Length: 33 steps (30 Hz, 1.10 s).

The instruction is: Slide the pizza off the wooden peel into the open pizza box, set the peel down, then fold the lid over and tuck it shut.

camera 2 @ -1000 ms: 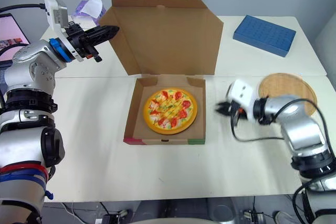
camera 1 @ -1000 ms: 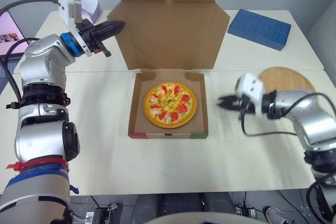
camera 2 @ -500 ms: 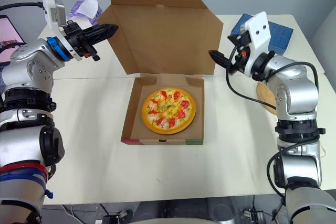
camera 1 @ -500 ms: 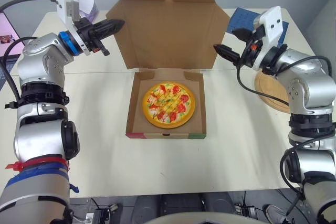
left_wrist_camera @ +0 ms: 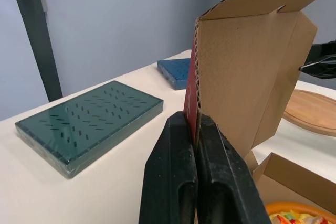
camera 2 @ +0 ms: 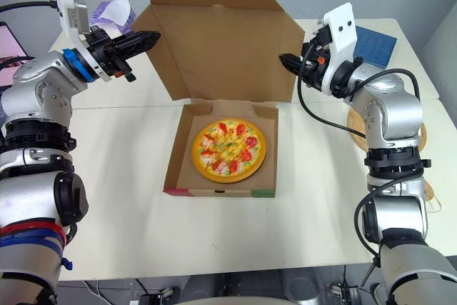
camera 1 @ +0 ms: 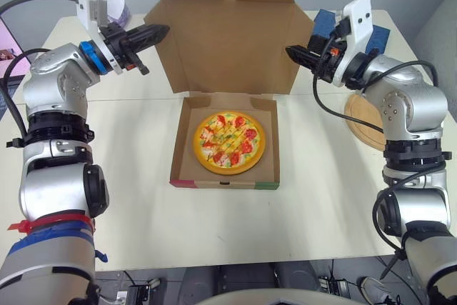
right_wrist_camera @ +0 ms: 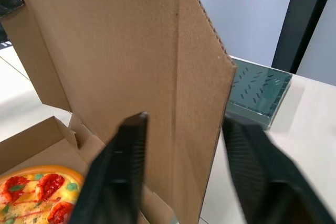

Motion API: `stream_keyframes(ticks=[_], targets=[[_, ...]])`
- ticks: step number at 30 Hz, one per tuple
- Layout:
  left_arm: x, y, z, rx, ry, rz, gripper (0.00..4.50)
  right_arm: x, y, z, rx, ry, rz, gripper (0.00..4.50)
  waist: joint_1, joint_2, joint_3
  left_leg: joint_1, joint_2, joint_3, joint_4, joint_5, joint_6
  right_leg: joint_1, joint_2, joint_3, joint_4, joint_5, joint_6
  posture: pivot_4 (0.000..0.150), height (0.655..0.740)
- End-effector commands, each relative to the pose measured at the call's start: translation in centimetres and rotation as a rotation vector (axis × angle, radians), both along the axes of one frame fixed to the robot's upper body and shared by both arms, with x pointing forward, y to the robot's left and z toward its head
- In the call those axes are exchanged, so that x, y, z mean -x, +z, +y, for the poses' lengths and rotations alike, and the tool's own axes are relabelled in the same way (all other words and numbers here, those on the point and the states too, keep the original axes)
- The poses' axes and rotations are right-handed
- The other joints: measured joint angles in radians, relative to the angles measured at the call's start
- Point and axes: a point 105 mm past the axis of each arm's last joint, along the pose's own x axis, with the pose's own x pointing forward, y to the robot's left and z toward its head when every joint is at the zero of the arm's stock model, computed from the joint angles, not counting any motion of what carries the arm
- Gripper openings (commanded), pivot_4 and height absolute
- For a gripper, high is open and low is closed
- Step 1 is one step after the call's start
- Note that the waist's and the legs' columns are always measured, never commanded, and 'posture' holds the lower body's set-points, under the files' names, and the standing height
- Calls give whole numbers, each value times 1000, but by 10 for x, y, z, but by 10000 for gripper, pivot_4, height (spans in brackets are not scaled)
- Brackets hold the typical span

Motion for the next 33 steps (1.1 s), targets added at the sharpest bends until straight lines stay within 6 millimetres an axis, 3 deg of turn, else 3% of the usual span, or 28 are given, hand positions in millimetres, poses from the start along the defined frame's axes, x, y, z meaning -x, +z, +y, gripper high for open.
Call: stream_keyframes(ticks=[1, 3, 4, 13, 22, 25, 28, 33], targets=[[6, 13, -4, -14, -5, -51, 0, 8, 25, 8, -30, 20, -75, 8606, -2, 0, 0, 0, 0, 0, 0, 0, 0, 0, 0, 0, 0, 0, 0, 1500, 7400], [8, 11, -6, -41, 1, -50, 0, 11, 25, 10, -30, 20, -76, 1174, -3, 0, 0, 0, 0, 0, 0, 0, 0, -1, 0, 0, 1, 0, 0, 1500, 7400], [11, 8, -9, -73, 3, -46, 0, 13, 25, 12, -27, 18, -78, 506, -3, 0, 0, 0, 0, 0, 0, 0, 0, -1, 0, 1, 2, 0, 0, 1500, 7400], [21, 6, -24, -91, 151, -6, 0, 25, 28, 19, 48, -60, -124, 506, -1, 0, 0, 0, 0, 0, 1, 0, 0, -1, 0, 1, 3, 0, 0, 1500, 7400], [19, 15, -18, -37, 213, 3, 0, 23, 24, 14, 80, -104, -145, 506, -1, 0, 0, 0, 0, 1, 0, 0, 0, -1, 0, 1, 3, 0, 0, 1500, 7400], [20, 15, -17, -40, 218, -1, 0, 23, 21, 7, 78, -132, -153, 6946, -1, 0, 0, 0, 0, 1, 0, 0, 0, -1, 0, 1, 3, 0, 0, 1500, 7400], [20, 14, -18, -35, 222, -4, 0, 24, 18, 4, 56, -152, -172, 16562, -1, 0, 0, 0, 0, 1, 0, 0, 0, -1, 0, 1, 3, 0, 0, 1500, 7400], [19, 14, -16, -39, 235, -10, 0, 26, 25, -5, -3, -206, -230, 16562, -1, 0, 0, 0, 0, 1, 0, 0, 0, -1, 0, 2, 3, 0, 0, 1500, 7400]])
